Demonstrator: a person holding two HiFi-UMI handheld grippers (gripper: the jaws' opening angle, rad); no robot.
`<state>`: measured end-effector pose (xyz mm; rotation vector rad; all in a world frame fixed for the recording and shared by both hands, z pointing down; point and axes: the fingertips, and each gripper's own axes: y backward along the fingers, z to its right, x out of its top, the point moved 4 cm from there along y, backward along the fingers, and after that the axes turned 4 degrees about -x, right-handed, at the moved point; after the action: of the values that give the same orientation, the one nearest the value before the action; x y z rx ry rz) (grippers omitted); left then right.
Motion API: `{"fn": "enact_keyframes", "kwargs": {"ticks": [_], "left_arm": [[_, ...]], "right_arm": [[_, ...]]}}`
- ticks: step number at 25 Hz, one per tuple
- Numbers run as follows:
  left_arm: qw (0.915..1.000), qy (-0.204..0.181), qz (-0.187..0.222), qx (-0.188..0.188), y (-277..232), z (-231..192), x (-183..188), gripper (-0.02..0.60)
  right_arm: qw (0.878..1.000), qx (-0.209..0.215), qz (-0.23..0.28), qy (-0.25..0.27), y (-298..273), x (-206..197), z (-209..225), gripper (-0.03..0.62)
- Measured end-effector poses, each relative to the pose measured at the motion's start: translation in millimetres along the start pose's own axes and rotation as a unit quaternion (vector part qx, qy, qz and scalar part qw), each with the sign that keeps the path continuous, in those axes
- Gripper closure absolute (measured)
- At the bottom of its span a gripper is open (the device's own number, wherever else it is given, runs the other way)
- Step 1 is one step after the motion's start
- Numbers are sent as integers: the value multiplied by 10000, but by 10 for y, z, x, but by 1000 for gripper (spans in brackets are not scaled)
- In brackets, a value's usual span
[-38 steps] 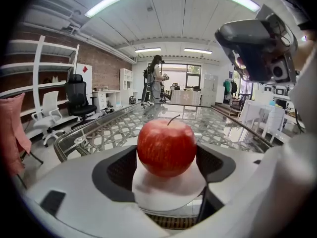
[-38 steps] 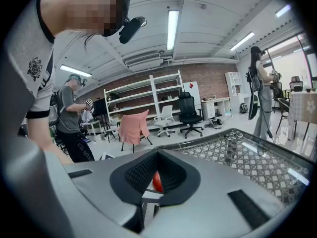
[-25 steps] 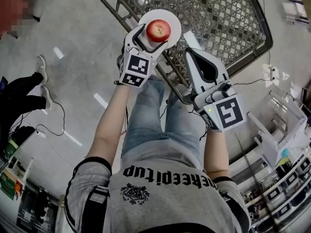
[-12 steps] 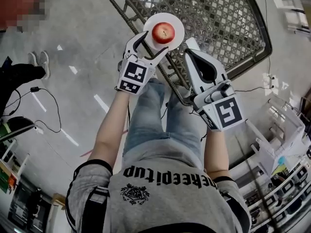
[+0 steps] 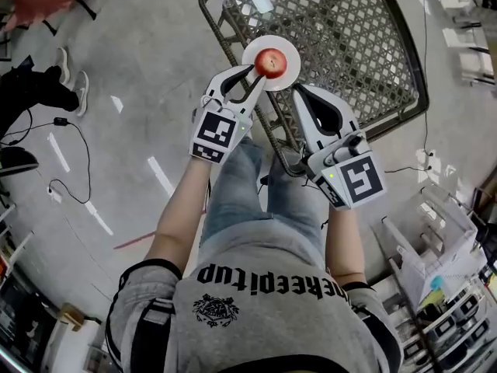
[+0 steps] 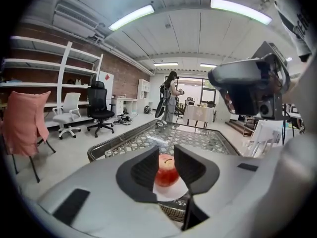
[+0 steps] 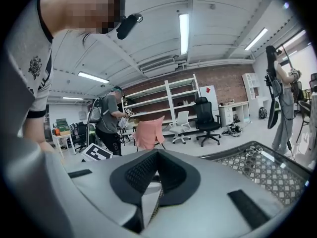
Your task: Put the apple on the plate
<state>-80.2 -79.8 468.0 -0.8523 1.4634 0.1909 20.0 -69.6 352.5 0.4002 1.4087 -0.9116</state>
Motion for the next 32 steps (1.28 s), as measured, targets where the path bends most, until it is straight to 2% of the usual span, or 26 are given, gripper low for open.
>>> {"fn": "enact_keyframes", "kwargs": {"ticks": [11, 15, 25, 32], "left_arm": [[9983, 57, 377, 433, 310, 170, 370, 537], [9966, 37, 556, 603, 416, 300, 625, 567], [9910, 0, 1058, 818, 618, 600, 1168, 568], [9855, 55, 1326, 1058, 835, 785, 1298, 568]], "right_arm": [[9985, 515, 81, 155, 83, 200, -107, 591], [9974, 670, 158, 226, 188, 356, -106, 591], [9932, 1064, 282, 392, 285, 573, -110, 591], [9890, 1340, 359, 521, 368, 581, -209, 591]]}}
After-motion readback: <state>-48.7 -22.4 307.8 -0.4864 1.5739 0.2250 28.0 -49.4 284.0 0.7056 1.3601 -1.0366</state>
